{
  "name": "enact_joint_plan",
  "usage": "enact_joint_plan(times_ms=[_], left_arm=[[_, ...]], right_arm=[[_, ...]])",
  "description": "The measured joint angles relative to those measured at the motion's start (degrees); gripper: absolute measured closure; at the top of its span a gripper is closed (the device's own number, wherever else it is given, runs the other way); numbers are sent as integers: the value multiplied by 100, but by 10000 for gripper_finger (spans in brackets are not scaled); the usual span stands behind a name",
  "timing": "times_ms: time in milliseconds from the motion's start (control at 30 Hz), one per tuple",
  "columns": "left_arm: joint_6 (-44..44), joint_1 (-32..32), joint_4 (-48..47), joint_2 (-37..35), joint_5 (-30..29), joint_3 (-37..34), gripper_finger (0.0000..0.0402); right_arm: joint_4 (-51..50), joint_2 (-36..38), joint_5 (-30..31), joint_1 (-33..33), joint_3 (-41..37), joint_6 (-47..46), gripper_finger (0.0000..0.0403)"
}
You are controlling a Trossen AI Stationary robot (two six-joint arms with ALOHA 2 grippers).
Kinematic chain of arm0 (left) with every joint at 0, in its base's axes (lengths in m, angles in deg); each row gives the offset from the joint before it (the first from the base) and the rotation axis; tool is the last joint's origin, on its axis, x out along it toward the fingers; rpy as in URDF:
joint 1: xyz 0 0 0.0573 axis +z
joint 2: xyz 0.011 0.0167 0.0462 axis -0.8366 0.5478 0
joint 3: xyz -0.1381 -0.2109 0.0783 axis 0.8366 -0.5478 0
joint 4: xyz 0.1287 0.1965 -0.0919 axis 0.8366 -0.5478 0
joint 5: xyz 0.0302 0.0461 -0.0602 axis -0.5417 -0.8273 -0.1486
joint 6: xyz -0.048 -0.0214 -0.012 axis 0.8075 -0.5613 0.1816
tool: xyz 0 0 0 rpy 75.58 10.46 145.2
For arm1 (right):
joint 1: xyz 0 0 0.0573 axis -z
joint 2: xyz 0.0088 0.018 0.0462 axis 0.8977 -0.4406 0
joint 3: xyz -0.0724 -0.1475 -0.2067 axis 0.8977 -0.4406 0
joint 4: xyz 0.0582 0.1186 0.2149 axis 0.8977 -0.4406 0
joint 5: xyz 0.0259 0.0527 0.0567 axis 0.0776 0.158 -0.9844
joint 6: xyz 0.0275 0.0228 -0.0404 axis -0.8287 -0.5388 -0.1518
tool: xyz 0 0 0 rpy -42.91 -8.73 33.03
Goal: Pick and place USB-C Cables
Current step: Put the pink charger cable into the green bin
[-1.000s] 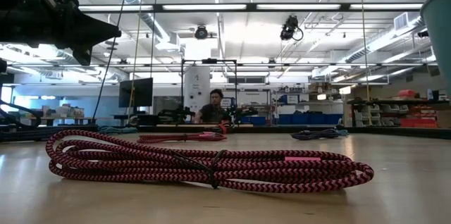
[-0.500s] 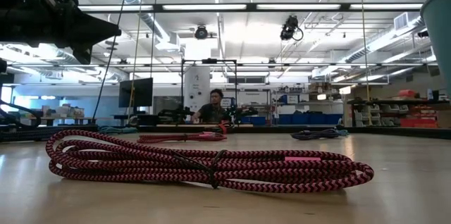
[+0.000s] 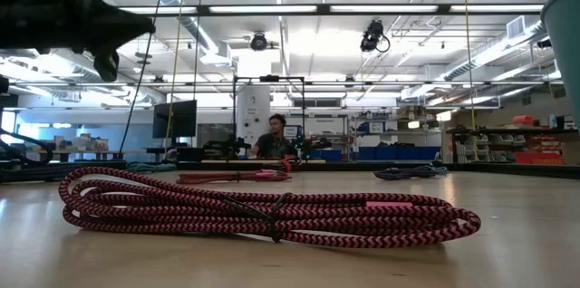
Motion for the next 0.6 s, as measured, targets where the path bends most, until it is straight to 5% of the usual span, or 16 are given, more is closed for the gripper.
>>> enact_joint_plan(times_ms=[133, 333, 600], left_arm=[[435, 2, 326, 0, -29, 0, 372], [837, 2, 535, -1, -44, 0, 372], [1189, -4, 501, 0, -42, 0, 367]], right_arm=[[920, 64, -157, 859, 3, 840, 257], [1102, -429, -1428, 2601, 7, 2143, 257], [1577, -2112, -2308, 3719, 714, 6087, 257]])
